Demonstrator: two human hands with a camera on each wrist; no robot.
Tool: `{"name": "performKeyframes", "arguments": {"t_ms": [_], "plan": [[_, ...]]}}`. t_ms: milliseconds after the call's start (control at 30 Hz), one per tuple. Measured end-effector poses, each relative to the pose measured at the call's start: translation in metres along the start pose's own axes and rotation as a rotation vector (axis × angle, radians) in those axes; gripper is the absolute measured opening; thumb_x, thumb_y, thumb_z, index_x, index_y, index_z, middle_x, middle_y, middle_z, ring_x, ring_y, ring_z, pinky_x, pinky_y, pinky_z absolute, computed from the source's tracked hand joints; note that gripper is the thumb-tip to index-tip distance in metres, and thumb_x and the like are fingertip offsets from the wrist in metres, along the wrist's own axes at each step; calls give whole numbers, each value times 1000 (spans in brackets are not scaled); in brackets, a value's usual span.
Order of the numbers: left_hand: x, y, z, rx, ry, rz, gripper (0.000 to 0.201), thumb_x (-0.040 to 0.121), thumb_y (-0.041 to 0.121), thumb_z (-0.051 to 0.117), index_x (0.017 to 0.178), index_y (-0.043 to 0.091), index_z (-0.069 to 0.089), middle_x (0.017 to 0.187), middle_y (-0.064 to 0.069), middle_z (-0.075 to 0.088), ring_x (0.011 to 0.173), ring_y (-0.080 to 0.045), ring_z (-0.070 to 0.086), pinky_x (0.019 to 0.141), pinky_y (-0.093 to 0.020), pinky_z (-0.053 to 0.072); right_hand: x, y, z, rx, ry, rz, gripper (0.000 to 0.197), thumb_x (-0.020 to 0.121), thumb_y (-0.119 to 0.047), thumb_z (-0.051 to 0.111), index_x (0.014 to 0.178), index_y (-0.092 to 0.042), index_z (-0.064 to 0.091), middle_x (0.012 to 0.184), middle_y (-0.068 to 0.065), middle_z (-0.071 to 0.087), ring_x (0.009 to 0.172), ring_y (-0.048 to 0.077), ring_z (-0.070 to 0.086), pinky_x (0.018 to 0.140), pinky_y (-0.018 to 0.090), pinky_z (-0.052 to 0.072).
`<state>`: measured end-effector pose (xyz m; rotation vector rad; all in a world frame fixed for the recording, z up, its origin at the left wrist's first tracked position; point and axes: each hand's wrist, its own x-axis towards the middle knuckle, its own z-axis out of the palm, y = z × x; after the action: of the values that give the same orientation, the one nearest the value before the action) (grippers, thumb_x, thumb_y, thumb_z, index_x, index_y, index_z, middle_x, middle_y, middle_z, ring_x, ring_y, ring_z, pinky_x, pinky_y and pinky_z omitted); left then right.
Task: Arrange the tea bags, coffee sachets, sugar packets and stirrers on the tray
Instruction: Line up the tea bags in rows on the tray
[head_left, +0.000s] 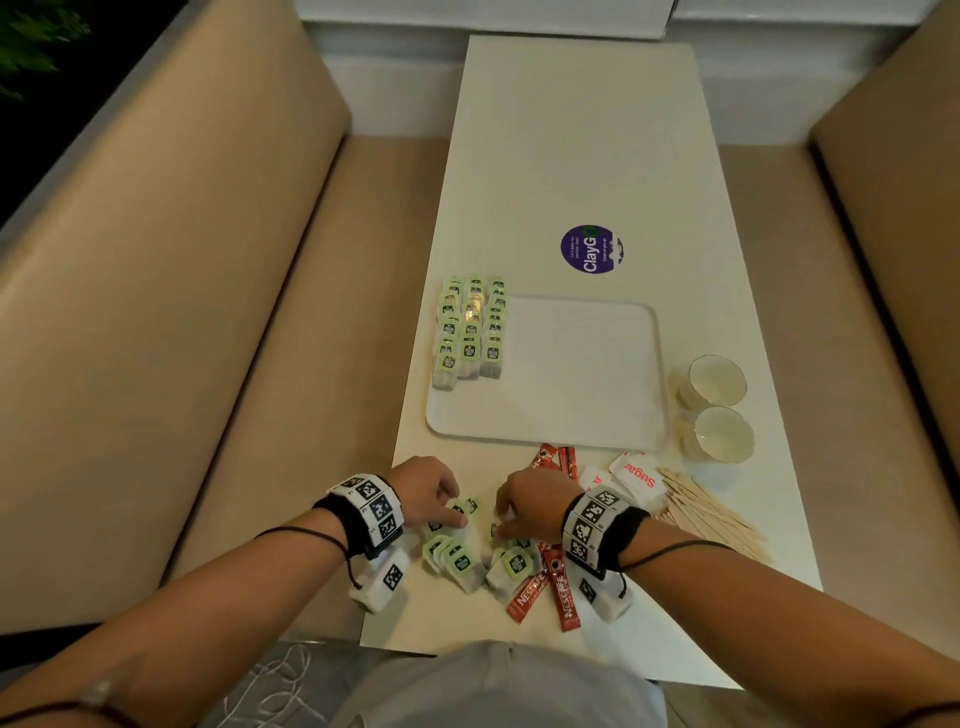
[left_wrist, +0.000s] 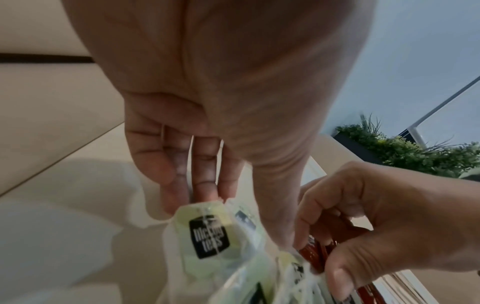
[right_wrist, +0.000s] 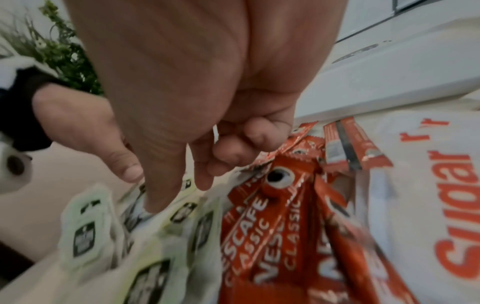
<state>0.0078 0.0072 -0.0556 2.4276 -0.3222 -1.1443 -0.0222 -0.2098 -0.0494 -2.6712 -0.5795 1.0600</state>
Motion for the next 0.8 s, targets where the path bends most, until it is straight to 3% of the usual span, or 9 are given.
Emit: {"name": "performKeyframes", "arguments": {"t_ms": [133, 367, 433, 533, 600, 800], "plan": [[-2, 4, 5, 92, 30, -17, 53, 68, 54, 86, 105, 21, 69, 82, 11, 63, 74, -9, 62, 67, -25, 47, -3, -7, 9, -65, 15, -3, 44, 81, -58, 72, 108, -23, 71, 96, -4, 69, 88, 21, 65, 78, 35, 55], [1, 11, 19, 256, 52, -28, 48, 73, 49, 85, 104, 15, 70, 97, 1, 70, 89, -19, 66, 79, -31, 54, -3, -12, 21, -124, 27, -41, 48, 85, -56, 71, 113, -16, 68, 100, 0, 60, 84, 24, 62, 74, 36, 55], [2, 10, 20, 250, 52, -39, 44, 74, 45, 85, 102, 14, 71, 95, 1, 69, 89, -20, 66, 76, -30, 52, -4, -11, 22, -125, 35, -48, 47, 86, -53, 71, 114, -16, 67, 102, 1, 59, 85, 25, 62, 71, 35, 53], [2, 10, 19, 204, 44, -66, 40, 75, 42, 85, 94, 9, 72, 89, -3, 70, 80, -20, 64, 71, -29, 49, -4, -10, 23, -107, 73, -54, 47, 87, -49, 73, 118, -15, 62, 107, 3, 59, 87, 26, 63, 71, 36, 53], [1, 9, 17, 156, 43, -72, 36, 76, 39, 84, 82, 7, 67, 75, -5, 63, 67, -20, 54, 63, -29, 43, -4, -9, 24, -98, 84, -60, 49, 87, -49, 73, 120, -15, 59, 109, 3, 59, 88, 26, 63, 73, 38, 55], [2, 4, 10, 14, 62, -44, 44, 79, 34, 82, 59, 19, 46, 57, 3, 44, 52, -15, 39, 53, -27, 33, -6, -9, 25, -60, 57, -39, 40, 91, -43, 71, 118, -14, 65, 110, 4, 58, 93, 26, 63, 79, 38, 54]]}}
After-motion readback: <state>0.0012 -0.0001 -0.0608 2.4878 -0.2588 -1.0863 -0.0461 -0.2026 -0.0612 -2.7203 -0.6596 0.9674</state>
